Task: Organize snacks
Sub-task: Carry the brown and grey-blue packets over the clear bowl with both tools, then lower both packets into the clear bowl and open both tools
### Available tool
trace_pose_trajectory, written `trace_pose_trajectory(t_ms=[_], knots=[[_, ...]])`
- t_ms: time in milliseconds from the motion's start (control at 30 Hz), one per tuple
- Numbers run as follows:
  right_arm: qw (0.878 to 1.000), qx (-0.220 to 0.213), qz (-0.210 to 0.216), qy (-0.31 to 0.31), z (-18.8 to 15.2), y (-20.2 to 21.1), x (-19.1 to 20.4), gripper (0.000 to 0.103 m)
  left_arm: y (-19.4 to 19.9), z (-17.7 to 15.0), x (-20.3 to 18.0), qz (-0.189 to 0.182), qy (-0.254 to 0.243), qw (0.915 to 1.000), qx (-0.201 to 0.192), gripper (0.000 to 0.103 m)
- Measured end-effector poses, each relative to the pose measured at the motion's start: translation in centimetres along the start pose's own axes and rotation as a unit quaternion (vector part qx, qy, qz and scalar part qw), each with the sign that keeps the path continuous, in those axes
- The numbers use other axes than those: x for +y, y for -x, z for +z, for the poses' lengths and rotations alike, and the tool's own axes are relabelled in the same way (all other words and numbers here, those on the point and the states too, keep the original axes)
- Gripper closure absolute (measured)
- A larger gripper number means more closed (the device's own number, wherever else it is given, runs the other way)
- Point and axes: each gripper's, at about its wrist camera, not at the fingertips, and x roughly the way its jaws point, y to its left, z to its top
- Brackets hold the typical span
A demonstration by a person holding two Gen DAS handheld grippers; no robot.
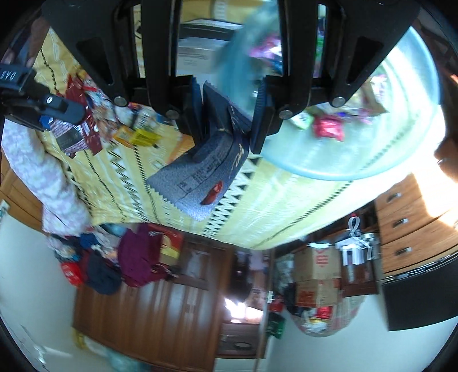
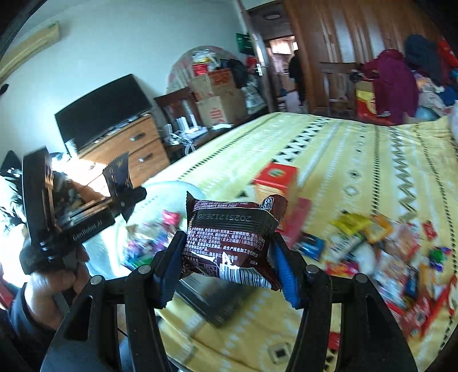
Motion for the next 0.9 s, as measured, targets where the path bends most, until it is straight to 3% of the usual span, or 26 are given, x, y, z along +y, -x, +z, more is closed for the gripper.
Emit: trace_pose_trajectory(t_ms=[300, 533, 900], knots=[[0.998, 0.027, 0.056, 0.013, 5.0, -6.5, 5.8, 0.041, 0.2, 1.3, 7.3, 0.066, 0.048, 0.9967, 0.005, 0.072], [0.994, 0.068, 0.080, 0.038, 6.5, -11.2, 10.3, 0.041, -1.1, 0.6, 11.9, 0.101, 0.087, 0.9905, 0.035, 0.072], [0.989, 0.103, 0.082, 0.063, 7.1, -15.1, 13.4, 0.041, -2.0, 0.3, 12.8, 0.112, 0.075, 0.9898, 0.046, 0.072]])
